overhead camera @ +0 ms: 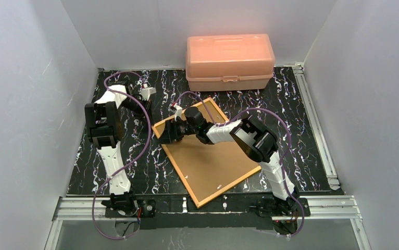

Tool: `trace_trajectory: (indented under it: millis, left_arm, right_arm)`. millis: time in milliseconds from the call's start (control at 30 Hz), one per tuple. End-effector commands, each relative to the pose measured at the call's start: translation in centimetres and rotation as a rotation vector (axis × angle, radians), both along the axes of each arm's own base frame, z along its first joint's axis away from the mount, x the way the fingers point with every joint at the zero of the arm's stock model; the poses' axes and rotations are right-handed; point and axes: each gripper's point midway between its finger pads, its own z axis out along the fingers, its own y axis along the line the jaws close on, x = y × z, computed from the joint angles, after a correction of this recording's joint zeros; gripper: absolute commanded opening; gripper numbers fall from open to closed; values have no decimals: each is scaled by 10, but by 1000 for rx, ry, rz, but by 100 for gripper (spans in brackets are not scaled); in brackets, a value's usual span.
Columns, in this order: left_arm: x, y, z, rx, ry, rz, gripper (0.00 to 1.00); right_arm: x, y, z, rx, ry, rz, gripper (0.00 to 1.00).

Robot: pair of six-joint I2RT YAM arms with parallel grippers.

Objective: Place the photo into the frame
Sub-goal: Install the photo frame at the center of the board.

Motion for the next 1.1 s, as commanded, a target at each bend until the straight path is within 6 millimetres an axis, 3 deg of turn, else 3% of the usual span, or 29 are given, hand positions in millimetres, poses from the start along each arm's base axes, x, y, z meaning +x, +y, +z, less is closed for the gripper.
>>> trace_trajectory:
  millis: [0,133,367,600,1067]
  left_arm:
    - [-7,-6,32,-12,-33,-11,9]
    - [-8,-6,33,-7,-31,-12,8]
    - [-8,-5,38,-3,-42,-14,8]
    - [-8,-5,38,-5,-41,-13,8]
    - [-11,-7,35,-15,-26,-14,7]
  right_arm:
    - [7,12,14,62,-39,-5,80]
    - [4,10,21,87,-39,-11,79]
    - [7,-13,48,92,-88,-77,80]
    - [9,-20,24,28,-68,-89,80]
    - [6,0,4,-16,-31,-89,80]
